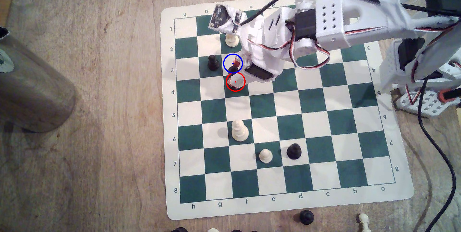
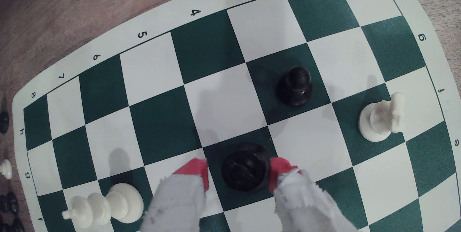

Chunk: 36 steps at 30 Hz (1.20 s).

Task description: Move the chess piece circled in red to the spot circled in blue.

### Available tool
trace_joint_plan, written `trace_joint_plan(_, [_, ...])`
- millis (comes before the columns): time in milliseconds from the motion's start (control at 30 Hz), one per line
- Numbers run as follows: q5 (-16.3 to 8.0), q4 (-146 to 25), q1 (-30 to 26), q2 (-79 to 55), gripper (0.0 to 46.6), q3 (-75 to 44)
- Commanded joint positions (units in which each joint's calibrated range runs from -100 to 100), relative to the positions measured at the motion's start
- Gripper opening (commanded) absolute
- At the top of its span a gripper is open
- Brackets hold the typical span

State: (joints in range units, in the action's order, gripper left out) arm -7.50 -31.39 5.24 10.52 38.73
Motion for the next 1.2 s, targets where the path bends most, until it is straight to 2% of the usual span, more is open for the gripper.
trace_joint_plan(0, [0.05, 1.26, 0.12, 0.69, 12.3, -5.18])
trace_joint_plan(367, [-0.15, 2.32, -0.19, -0.41, 9.3, -5.18])
trace_joint_plan(433, [-0.1, 2.48, -0.35, -0.67, 6.1, -5.18])
trace_joint_plan(500, [-0.2, 2.81, -0.5, -0.75, 0.3, -5.09])
trace_joint_plan(667, [-0.24, 2.98, -0.5, -0.33, 0.3, -5.0])
trace_joint_plan(900, [-0.54, -1.53, -0.82, 6.89, 0.3, -6.0])
trace_joint_plan(1167, [-0.1, -2.84, 1.61, 8.33, 0.3, -6.81])
